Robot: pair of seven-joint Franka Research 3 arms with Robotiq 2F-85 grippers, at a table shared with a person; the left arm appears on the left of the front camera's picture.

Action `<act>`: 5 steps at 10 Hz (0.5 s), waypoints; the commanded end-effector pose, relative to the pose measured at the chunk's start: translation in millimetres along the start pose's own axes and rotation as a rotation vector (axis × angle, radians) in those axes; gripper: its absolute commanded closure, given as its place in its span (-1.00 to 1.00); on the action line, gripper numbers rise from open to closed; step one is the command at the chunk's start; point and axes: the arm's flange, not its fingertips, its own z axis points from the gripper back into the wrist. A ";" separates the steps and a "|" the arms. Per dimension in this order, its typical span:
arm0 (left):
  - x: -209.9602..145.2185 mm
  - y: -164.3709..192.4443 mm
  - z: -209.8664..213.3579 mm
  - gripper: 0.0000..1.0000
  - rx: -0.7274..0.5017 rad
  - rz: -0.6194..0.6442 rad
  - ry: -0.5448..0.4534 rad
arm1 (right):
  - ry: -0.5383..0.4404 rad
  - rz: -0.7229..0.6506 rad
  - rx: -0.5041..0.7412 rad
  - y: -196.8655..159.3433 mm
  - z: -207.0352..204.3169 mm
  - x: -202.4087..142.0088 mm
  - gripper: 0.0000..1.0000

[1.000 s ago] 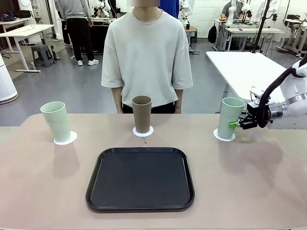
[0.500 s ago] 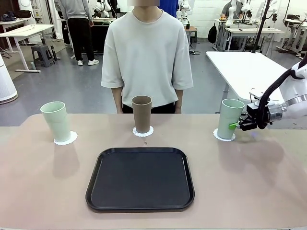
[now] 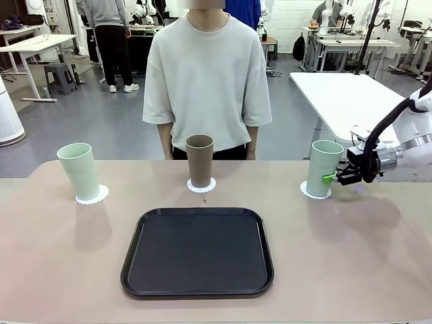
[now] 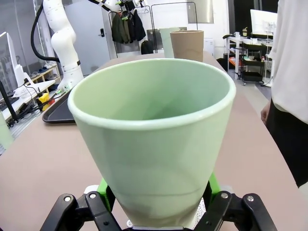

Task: Place coasters on the table and set cups on them.
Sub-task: Take one Reusable plastic cup from the Flat Tray and place it on a coaster set by the human.

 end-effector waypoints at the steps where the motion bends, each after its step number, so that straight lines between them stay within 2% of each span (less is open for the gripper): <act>1: 0.2 -3.9 -2.0 -1.00 0.001 0.015 -0.021 | 0.024 -0.013 0.031 -5.6 0.8 -0.7 -1.00; 5: 0.2 -3.9 -2.0 -1.00 0.001 0.015 -0.021 | 0.044 -0.026 0.021 -6.8 0.6 0.2 -1.00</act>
